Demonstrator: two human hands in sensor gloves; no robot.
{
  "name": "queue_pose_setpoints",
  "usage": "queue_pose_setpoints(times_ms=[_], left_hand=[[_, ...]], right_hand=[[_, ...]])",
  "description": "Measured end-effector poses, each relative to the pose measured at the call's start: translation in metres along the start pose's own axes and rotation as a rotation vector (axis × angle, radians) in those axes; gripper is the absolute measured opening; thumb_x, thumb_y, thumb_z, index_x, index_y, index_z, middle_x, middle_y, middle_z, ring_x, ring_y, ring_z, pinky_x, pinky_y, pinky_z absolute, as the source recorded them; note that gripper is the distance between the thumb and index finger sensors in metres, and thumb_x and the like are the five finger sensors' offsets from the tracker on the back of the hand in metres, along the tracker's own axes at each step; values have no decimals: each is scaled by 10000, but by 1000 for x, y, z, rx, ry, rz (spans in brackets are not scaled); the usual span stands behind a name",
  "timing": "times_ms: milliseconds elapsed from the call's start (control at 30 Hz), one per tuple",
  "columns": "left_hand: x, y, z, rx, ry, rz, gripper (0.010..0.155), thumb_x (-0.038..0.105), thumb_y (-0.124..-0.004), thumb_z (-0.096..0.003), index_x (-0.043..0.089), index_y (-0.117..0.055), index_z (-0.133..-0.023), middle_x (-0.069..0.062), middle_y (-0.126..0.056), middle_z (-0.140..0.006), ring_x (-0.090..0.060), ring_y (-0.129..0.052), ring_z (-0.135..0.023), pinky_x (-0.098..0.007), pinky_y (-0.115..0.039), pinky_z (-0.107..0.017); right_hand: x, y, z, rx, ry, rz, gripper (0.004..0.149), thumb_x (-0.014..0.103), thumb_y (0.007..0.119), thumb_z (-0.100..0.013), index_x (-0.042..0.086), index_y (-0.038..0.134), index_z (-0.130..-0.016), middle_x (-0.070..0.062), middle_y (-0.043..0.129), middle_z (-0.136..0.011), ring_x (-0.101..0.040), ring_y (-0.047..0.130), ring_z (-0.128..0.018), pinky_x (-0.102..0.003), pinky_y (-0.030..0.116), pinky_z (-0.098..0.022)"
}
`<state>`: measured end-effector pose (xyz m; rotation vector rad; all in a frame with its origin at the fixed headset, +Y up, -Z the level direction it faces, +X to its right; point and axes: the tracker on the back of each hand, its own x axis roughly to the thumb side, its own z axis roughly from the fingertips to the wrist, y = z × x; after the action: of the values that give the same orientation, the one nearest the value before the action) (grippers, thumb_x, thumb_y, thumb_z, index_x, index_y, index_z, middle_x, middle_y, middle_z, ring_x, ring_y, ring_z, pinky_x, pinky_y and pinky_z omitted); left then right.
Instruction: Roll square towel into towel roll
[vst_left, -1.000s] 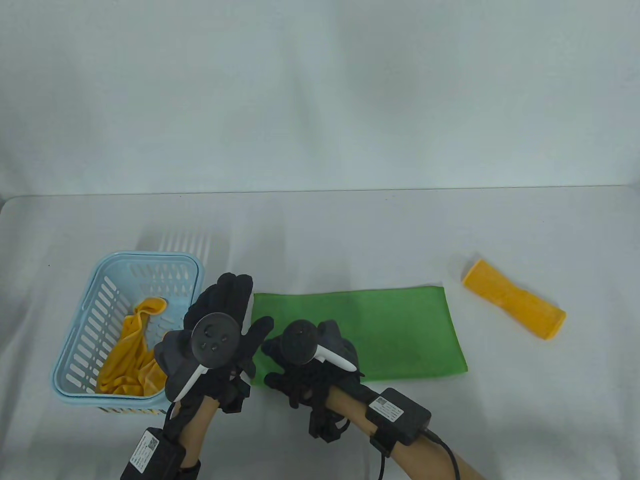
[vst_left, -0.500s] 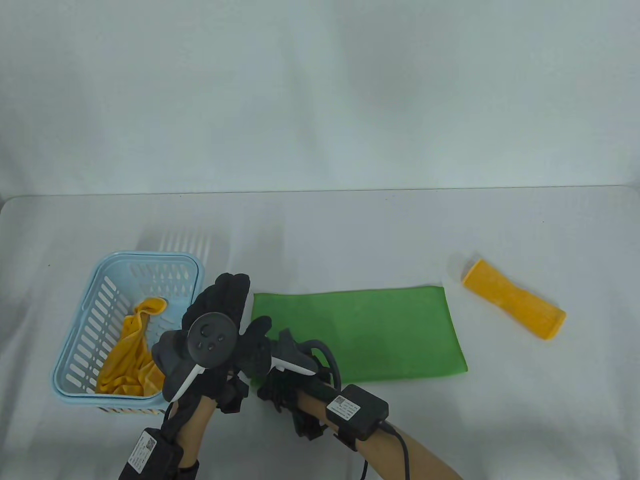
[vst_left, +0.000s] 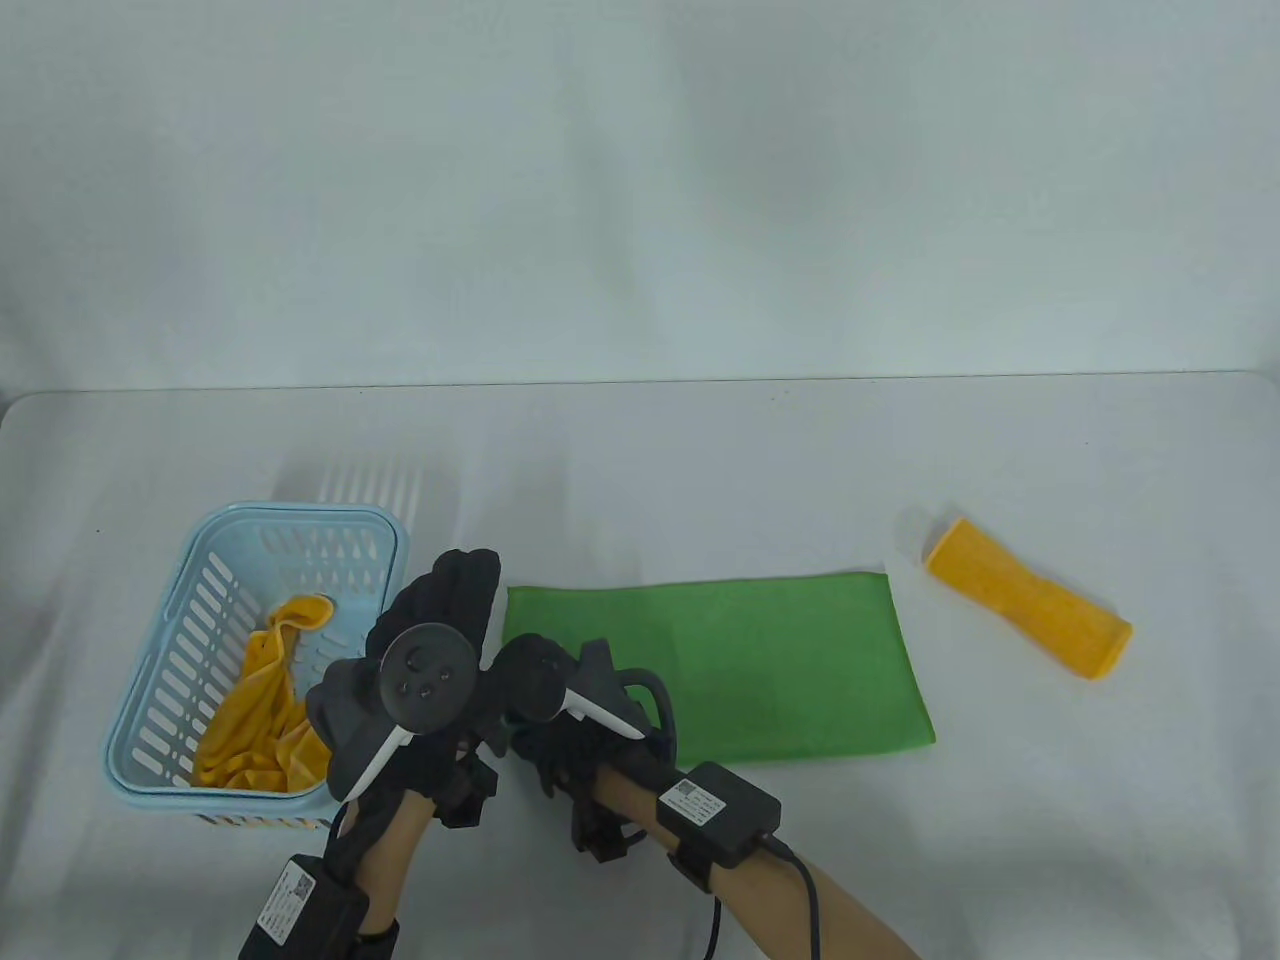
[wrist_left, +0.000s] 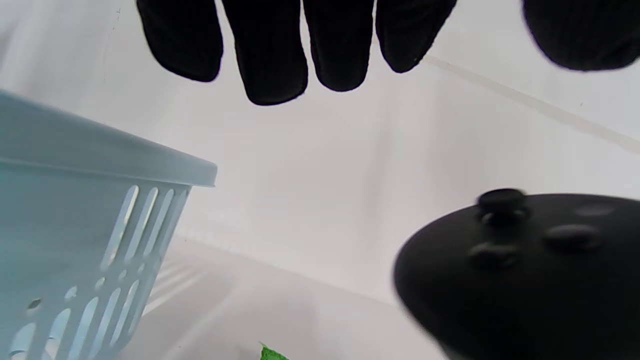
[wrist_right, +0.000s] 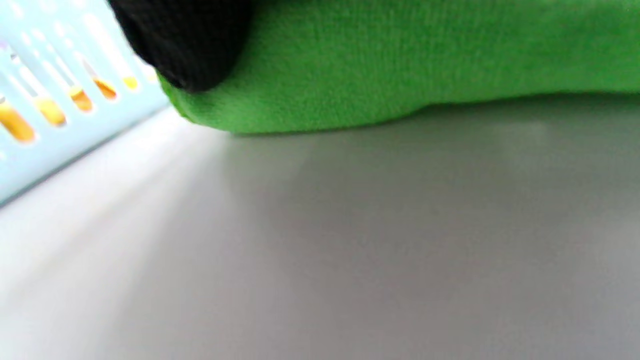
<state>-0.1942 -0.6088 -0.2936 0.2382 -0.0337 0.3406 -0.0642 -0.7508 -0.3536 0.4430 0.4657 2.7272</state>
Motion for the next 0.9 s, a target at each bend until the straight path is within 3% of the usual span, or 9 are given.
queue_pose_setpoints(times_ms=[133, 267, 467, 900], left_hand=[[-3, 1, -1, 2, 10, 15, 847, 649, -717, -342, 340, -481, -1094, 7, -571, -1162, -360, -704, -1047, -604, -601, -740], [-4, 2, -1, 6, 15, 18, 848, 649, -717, -342, 337, -481, -1094, 6, -576, -1159, -360, -704, -1047, -604, -601, -740], [-4, 1, -1, 5, 14, 7, 845, 648, -717, -342, 336, -485, -1093, 6, -579, -1157, -358, -707, -1046, -603, -602, -740], [6, -10, 0, -60, -34, -8, 792, 604, -755, -343, 330, -574, -1063, 20, -676, -1110, -344, -750, -1024, -596, -626, -729]], right_hand=[[-8, -20, 7, -55, 5, -103, 413, 393, 806, -341, 385, 720, -745, 73, 893, -678, -212, 921, -622, -486, 761, -534], [-17, -44, 23, -94, 3, -188, 418, 383, 826, -329, 374, 744, -739, 43, 915, -621, -201, 932, -546, -480, 768, -519], [-29, -74, 50, -229, 24, -268, 425, 379, 858, -321, 349, 797, -741, 28, 937, -589, -207, 943, -518, -489, 773, -513], [-45, -127, 84, -327, -48, -318, 405, 366, 870, -325, 354, 824, -727, 23, 938, -603, -226, 934, -544, -508, 753, -536]])
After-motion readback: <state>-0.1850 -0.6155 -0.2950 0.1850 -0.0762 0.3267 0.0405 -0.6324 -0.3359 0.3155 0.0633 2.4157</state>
